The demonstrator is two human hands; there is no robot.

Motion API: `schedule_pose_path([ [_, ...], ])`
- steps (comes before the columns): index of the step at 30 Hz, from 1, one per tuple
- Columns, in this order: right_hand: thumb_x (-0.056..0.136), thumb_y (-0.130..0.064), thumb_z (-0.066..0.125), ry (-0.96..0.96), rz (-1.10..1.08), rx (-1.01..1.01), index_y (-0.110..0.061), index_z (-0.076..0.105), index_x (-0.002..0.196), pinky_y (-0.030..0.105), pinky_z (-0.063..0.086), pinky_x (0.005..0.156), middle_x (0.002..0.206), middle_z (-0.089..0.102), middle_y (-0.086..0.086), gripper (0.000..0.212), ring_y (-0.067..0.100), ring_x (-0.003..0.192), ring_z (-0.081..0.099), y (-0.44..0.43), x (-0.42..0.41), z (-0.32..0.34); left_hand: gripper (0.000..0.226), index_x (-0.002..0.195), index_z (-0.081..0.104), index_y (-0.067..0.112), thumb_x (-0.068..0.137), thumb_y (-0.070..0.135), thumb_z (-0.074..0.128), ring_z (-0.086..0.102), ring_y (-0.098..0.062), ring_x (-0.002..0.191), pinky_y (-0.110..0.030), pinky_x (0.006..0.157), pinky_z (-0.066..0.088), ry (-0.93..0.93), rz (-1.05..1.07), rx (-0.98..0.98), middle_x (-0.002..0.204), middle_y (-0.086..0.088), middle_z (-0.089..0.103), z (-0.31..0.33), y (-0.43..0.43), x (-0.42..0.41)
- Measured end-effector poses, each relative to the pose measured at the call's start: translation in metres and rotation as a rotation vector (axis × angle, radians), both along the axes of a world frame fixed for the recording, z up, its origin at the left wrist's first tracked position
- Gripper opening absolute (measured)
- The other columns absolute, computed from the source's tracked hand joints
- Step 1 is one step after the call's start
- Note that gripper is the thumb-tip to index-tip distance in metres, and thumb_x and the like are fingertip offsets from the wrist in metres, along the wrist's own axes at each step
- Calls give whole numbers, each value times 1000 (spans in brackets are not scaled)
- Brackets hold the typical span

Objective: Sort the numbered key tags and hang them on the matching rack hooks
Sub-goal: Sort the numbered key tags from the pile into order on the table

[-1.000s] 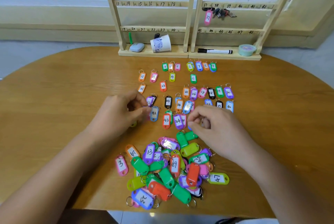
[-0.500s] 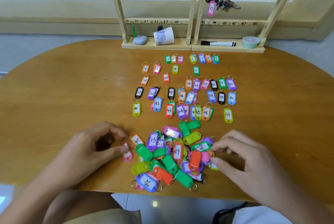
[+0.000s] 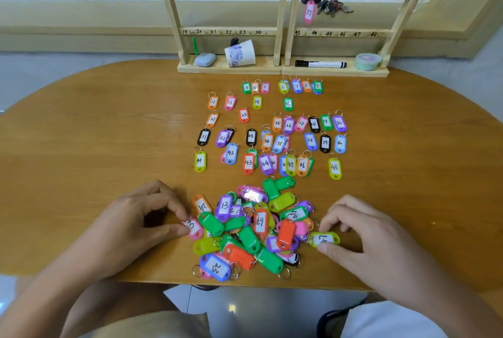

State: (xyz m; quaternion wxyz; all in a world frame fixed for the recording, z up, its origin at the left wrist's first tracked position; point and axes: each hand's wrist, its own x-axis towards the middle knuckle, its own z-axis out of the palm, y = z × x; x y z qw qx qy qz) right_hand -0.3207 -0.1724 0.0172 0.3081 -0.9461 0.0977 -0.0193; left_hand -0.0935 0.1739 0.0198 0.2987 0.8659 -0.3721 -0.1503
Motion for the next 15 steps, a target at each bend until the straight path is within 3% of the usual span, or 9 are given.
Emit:
schedule_pose_path([
  [2,82,-30,89,4,-13,8,-36,65,89,12,40,79,102,59,-16,26,8,98,59,0,0,4,37,101,79,35,81,65,78,70,-13,109,-29,92,50,0,4,2,116,10,69,0,-1,1],
  [5,80,-26,91,11,-42,44,-34,66,88,13,40,67,90,60,-11,27,8,79,57,-3,1,7,20,98,77,32,87,45,88,71,-14,107,-34,91,51,2,13,-15,114,9,73,0,-3,0],
  [8,80,-16,92,-10,-101,172,-30,70,90,13,39,58,78,63,-9,28,7,64,52,-7,3,3,15,98,75,31,86,37,83,74,-11,102,-35,88,53,67,73,-59,112,12,78,3,-6,-2],
  [11,79,-16,93,-62,-202,348,-32,76,91,16,43,59,77,68,-8,27,4,64,52,-8,7,-1,9,97,73,31,91,34,79,74,-7,90,-25,80,53,87,125,-91,103,15,80,6,-9,-6],
  [15,81,-28,90,-158,-322,403,-31,80,87,34,50,61,77,73,-4,13,13,65,57,-12,15,-7,7,97,69,16,96,19,76,74,-6,84,-11,74,48,80,178,-128,91,11,82,8,-15,-8],
])
